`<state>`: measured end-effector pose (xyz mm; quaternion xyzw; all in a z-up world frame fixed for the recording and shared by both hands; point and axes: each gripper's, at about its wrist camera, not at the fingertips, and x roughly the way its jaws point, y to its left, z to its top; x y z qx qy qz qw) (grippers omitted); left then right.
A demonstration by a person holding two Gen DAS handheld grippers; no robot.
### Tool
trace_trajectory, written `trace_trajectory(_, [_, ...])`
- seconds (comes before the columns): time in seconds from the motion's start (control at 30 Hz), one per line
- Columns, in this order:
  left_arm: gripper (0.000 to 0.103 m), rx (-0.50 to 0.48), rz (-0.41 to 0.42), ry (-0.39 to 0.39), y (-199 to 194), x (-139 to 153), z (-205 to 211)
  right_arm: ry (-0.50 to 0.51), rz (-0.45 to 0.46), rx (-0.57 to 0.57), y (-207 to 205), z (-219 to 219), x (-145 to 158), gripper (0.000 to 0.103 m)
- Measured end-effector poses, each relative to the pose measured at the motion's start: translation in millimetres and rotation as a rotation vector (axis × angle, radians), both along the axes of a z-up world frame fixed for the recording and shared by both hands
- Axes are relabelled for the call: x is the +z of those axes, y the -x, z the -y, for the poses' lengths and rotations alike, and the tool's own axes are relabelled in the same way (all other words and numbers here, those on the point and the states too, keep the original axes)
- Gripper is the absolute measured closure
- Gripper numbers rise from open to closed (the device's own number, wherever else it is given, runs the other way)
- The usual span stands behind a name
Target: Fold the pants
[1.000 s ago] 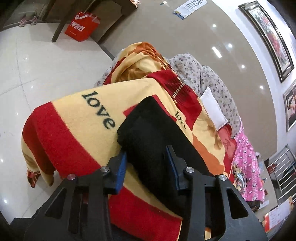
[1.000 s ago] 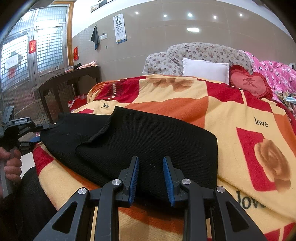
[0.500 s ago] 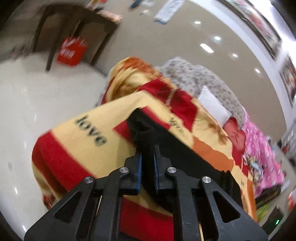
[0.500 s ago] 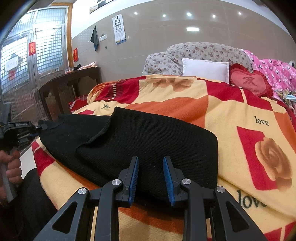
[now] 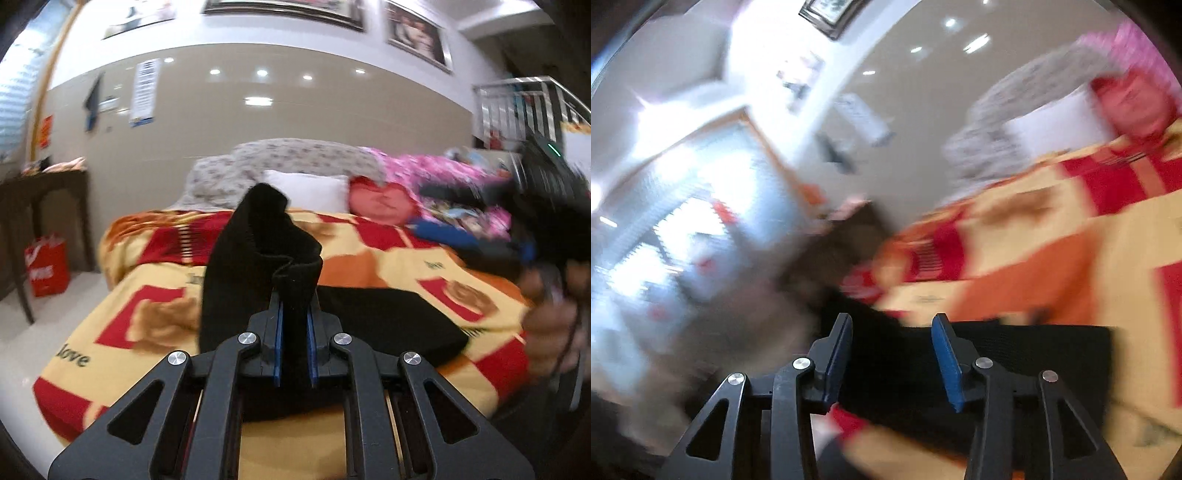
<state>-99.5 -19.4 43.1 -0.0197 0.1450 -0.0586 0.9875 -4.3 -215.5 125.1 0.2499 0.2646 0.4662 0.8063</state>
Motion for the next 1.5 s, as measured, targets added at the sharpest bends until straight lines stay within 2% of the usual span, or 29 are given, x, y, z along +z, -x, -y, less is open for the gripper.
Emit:
trace_trajectory(0.03, [0.094, -0.017, 0.003, -0.013, 1.5, -0.6, 5.0, -0.061, -0.036, 0.059, -5.1, -4.5, 0.3, 0.055])
trace_trajectory(0.1, [0.094, -0.055, 0.008, -0.035, 4.9, -2.0, 13.0, -0.091, -0.082, 0.095, -10.2, -11.6, -3.4, 0.047])
trace_trajectory(0.23, [0.094, -0.104, 0.014, -0.068, 11.8, -3.0, 23.4, -0.115, -0.139, 0.137, -14.6, -25.3, -18.6, 0.046])
trace_trajectory(0.4, [0.094, -0.165, 0.000, -0.160, 11.1, -11.0, 43.3, -0.236, -0.277, 0.198, -23.1, -30.0, -39.8, 0.044])
trace_trajectory(0.47, [0.094, -0.174, 0.001, -0.204, 11.1, -14.2, 50.3, -0.205, -0.322, 0.168, -26.9, -28.8, -46.2, 0.044])
trace_trajectory(0.53, [0.094, -0.181, 0.009, -0.250, 12.4, -16.5, 56.6, -0.143, -0.305, 0.118, -25.6, -24.2, -46.0, 0.058])
trace_trajectory(0.6, [0.094, -0.191, 0.020, -0.270, 16.3, -18.0, 61.0, -0.039, -0.292, 0.064, -24.1, -22.3, -46.3, 0.083])
trace_trajectory(0.7, [0.094, -0.217, 0.024, -0.250, 14.9, -13.4, 62.1, -0.011, -0.284, -0.002, -24.1, -12.8, -49.6, 0.094])
trace_trajectory(0.8, [0.094, -0.238, 0.047, -0.243, 10.6, -2.3, 71.9, -0.022, -0.279, -0.048, -27.9, 3.3, -49.6, 0.095])
trace_trajectory(0.97, [0.094, -0.262, 0.079, -0.223, -0.8, 19.6, 100.2, -0.063, -0.288, -0.049, -45.5, 28.9, -33.2, 0.095])
trace_trajectory(1.07, [0.094, -0.274, 0.047, -0.205, -18.2, 22.9, 117.2, -0.065, -0.312, -0.062, -56.7, 47.7, -27.6, 0.095])
trace_trajectory(1.17, [0.094, -0.297, -0.014, -0.199, -33.7, 17.3, 138.2, -0.067, -0.346, -0.074, -67.3, 68.1, -37.3, 0.095])
trace_trajectory(1.37, [0.093, -0.342, -0.133, -0.170, -54.9, -16.6, 158.8, -0.047, -0.416, -0.105, -81.0, 96.9, -79.0, 0.096])
trace_trajectory(1.5, [0.091, -0.356, -0.199, -0.150, -62.3, -31.2, 157.6, -0.030, -0.463, -0.108, -93.4, 102.1, -105.7, 0.096])
